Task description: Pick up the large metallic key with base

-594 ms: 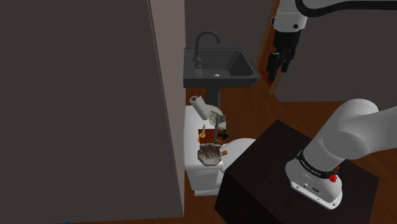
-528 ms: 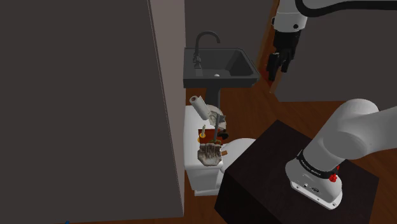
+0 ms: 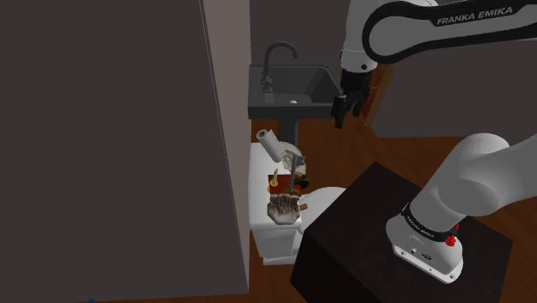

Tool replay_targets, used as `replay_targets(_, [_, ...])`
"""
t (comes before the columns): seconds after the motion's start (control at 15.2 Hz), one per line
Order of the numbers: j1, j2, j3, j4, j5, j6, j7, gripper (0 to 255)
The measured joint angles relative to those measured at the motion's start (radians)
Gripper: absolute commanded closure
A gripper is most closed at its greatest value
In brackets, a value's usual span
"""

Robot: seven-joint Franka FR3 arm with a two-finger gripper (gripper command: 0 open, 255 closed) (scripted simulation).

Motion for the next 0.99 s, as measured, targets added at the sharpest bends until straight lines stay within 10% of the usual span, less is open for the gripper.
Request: replay_targets(0.99, [0.046,0.489,0.135,0.012,0.028,0.566,0.17,0])
